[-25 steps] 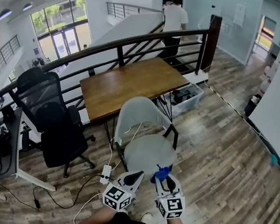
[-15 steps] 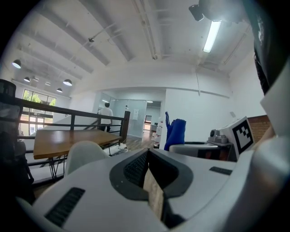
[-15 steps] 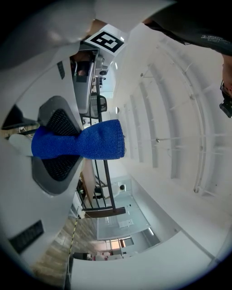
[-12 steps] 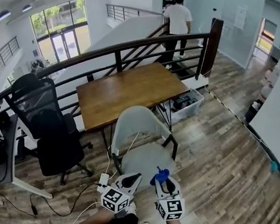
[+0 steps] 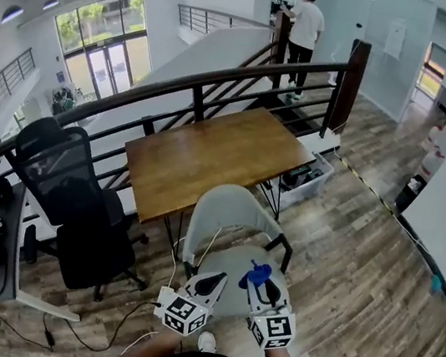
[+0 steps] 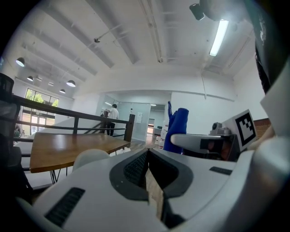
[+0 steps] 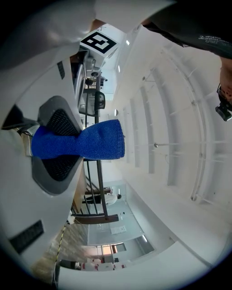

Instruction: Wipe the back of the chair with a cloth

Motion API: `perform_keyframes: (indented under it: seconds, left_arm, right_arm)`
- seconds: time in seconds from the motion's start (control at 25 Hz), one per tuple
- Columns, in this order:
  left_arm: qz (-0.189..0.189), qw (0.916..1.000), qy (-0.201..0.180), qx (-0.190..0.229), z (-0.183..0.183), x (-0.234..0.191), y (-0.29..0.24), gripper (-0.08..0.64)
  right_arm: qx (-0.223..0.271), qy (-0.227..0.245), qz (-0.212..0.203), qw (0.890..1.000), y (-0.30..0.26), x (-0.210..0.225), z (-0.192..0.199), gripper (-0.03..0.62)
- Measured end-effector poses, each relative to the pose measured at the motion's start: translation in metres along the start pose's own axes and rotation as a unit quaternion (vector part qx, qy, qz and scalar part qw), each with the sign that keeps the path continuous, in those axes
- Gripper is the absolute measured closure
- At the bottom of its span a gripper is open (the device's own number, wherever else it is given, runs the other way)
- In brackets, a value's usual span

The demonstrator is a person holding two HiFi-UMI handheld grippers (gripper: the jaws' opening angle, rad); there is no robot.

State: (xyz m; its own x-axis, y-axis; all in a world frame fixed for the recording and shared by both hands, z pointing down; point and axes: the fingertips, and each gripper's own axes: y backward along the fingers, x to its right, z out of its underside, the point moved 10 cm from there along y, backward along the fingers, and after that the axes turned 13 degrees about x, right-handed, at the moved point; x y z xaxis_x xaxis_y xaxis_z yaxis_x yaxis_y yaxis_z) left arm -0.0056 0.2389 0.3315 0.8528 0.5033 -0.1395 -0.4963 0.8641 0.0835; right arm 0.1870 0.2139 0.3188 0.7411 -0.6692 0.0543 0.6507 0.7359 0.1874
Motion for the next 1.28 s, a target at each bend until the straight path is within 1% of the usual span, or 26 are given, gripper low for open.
perform_keyframes:
  seconds: [0.16, 0.28, 0.44, 0.48, 0.72, 0.92, 1.12, 1.28]
  left_arm:
    - [-0.023, 0.9997, 0.011, -0.004, 0.003, -0.032, 0.000, 0.554]
    - [-0.021, 0.9997, 0.012, 0.003, -0.002, -0.047, -0.002, 0.554]
    - [-0.018, 0.9997, 0.015, 0.009, -0.003, -0.061, -0.001, 0.553]
    - [-0.020, 0.9996, 0.015, 0.009, -0.003, -0.064, -0.001, 0.553]
    - [-0.038, 0.9988, 0.014, 0.026, -0.004, -0.075, 0.003, 0.554]
    - [-0.047, 0.9985, 0.021, 0.018, 0.001, -0.083, -0.002, 0.554]
    - [-0.064, 0.9977, 0.014, 0.018, 0.004, -0.093, -0.021, 0.554]
    - [-0.085, 0.9961, 0.012, 0.017, 0.003, -0.104, -0.043, 0.553]
  right_arm:
    - [-0.003, 0.001, -0.010, 1.000, -0.031, -0.003, 0.004, 0.472]
    - [-0.008, 0.004, -0.016, 1.000, -0.047, -0.009, 0.006, 0.472]
    - [-0.025, 0.050, -0.020, 0.998, -0.058, -0.025, 0.004, 0.472]
    - [-0.029, 0.056, -0.021, 0.998, -0.061, -0.028, 0.004, 0.472]
    - [-0.023, 0.039, -0.023, 0.999, -0.069, -0.029, 0.018, 0.472]
    - [-0.032, 0.029, -0.036, 0.998, -0.081, -0.023, 0.023, 0.472]
    - [-0.029, 0.019, -0.054, 0.998, -0.102, -0.003, 0.035, 0.472]
    - [-0.028, 0.014, -0.071, 0.997, -0.125, 0.020, 0.034, 0.472]
